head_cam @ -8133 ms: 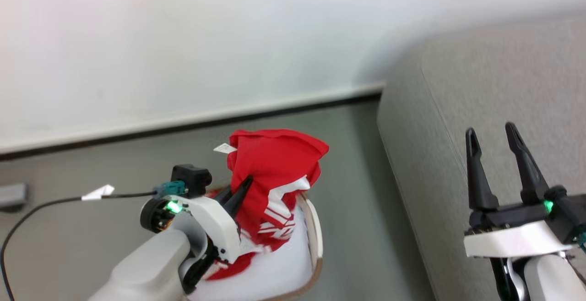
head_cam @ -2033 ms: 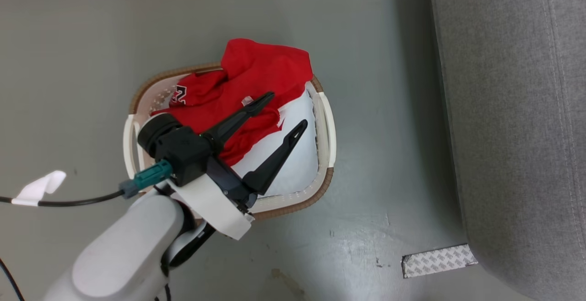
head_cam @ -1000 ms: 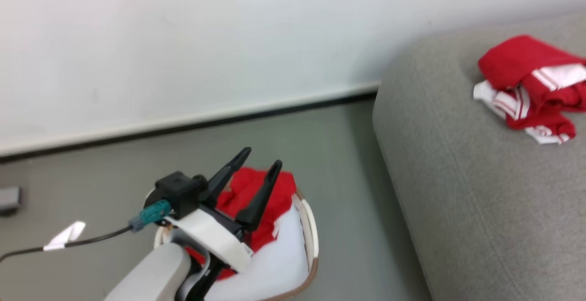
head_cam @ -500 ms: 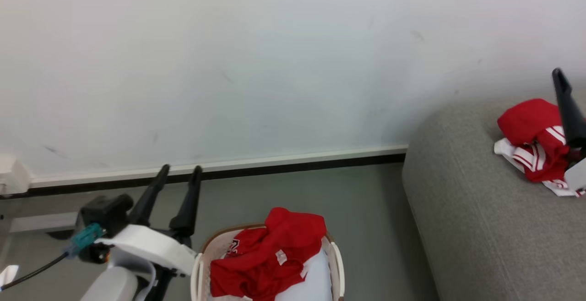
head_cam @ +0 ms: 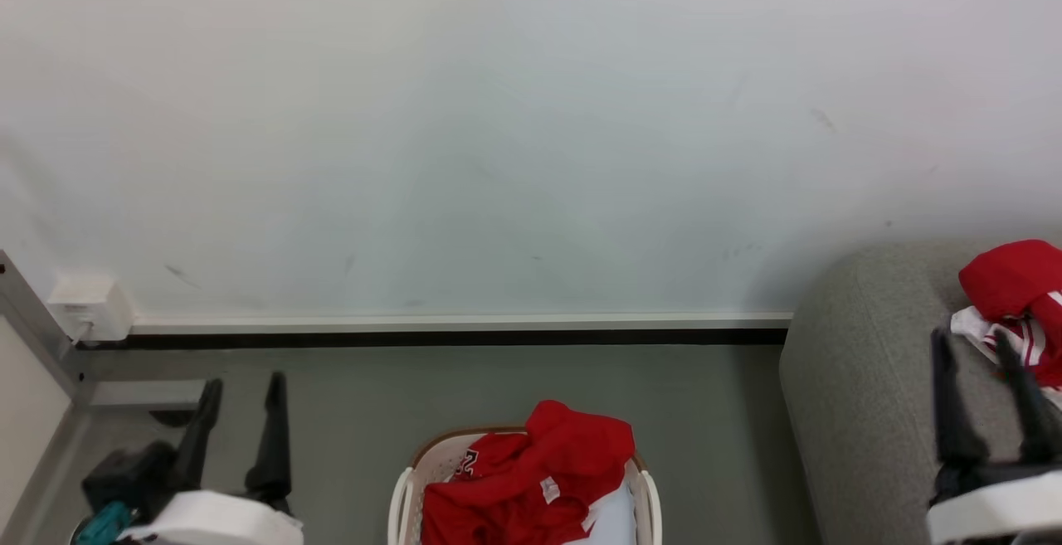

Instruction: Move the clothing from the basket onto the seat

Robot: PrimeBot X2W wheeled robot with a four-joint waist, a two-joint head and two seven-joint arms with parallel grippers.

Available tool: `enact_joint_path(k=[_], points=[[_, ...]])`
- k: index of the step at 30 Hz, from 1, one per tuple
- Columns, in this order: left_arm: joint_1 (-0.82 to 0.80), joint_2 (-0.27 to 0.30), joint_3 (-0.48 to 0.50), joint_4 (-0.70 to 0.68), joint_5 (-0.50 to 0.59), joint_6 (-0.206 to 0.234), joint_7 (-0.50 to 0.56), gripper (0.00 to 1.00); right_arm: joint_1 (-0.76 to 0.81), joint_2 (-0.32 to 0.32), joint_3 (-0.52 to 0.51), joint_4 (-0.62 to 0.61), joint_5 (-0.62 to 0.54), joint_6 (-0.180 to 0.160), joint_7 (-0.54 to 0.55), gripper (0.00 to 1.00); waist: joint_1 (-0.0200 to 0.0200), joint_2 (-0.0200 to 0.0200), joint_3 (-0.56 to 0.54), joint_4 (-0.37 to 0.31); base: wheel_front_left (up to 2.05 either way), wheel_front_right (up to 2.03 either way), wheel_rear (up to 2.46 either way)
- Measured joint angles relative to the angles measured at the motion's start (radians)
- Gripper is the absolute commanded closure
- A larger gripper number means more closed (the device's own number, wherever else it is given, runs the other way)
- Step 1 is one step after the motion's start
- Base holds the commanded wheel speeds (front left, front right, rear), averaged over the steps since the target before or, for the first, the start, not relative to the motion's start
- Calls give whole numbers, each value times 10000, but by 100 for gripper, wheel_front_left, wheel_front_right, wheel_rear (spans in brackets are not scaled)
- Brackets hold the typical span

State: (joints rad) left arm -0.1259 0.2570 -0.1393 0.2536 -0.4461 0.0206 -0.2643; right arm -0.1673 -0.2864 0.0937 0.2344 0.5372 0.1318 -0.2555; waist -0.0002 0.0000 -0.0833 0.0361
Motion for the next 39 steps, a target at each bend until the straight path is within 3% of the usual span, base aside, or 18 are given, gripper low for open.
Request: enact_joint_path(k=[5,9,21,39], points=[[754,-575,1124,-385,763,-228,0,0,932,1047,-63,-385,-721,0,-63,0,2,0,133,-18,0,0,0],[1151,-1028,1448,-366,1515,-560,0,0,1267,1526,-6,-531,-1377,0,-69,0,2,0,243,-92,0,0,0],[1090,-1678,2057,115,2518,-1229,0,0,1027,1655,198,-251,-2230,0,-71,0,3,0,357,-205,0,0,0],[895,-1937,2408,295,2830,-1457,0,0,872,1718,334,-86,-2190,0,-71,0,2,0,402,-361,0,0,0]])
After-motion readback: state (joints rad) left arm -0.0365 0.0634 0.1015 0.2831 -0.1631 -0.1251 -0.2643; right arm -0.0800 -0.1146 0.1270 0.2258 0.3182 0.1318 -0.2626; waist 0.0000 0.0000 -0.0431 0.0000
